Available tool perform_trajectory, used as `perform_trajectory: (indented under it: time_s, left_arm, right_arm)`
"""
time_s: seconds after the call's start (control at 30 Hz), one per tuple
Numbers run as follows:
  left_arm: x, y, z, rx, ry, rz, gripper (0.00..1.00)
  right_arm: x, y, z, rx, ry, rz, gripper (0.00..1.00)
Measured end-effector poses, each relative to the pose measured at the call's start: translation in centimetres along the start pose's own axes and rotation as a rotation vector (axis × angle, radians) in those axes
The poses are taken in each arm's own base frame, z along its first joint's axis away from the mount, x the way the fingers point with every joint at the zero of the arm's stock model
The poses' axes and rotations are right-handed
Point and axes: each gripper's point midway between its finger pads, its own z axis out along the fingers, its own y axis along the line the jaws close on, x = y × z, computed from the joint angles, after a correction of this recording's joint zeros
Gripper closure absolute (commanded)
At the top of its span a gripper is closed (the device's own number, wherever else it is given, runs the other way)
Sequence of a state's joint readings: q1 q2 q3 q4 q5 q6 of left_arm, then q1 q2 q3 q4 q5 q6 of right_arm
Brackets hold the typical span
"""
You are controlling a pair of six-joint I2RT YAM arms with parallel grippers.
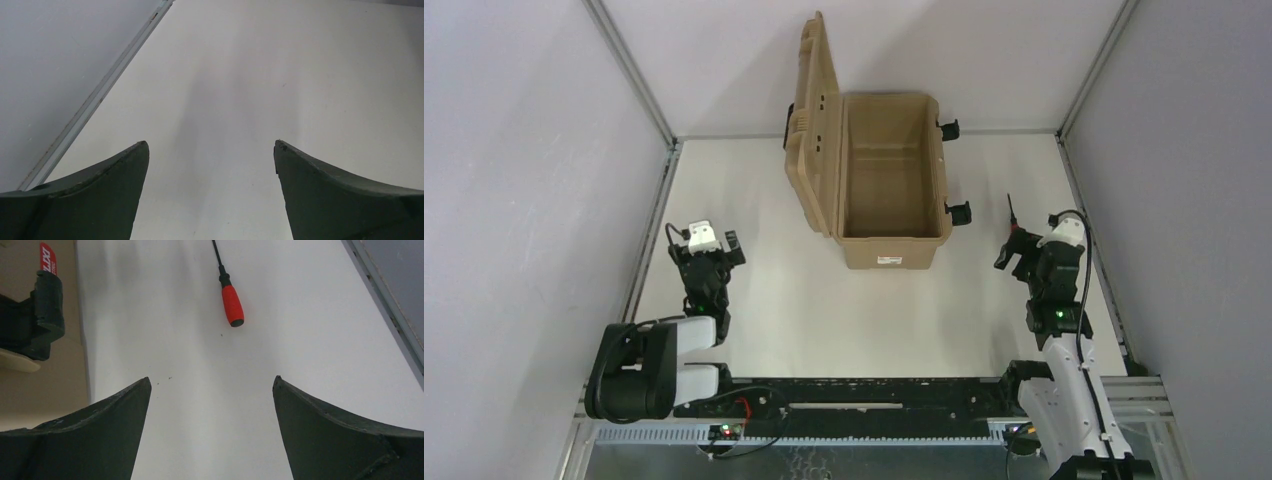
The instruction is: Put the screwdriver in the bin
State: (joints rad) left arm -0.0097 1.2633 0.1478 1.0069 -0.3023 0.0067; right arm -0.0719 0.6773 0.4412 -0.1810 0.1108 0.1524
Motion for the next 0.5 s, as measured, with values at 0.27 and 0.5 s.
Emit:
perform_trajectory:
  time_s: [0.27, 0.5]
  left_arm:
    - [0.0, 0.0, 0.0, 0.0, 0.0, 0.0, 0.0]
    - [0.0, 0.0, 0.0, 0.0, 0.0, 0.0, 0.0]
  right_arm:
    - [-3.1, 0.1, 1.2, 0.035, 0.076, -0.026, 0.0]
    - [-7.5, -0.3, 9.0, 0.063, 0.247, -0.048, 0.04]
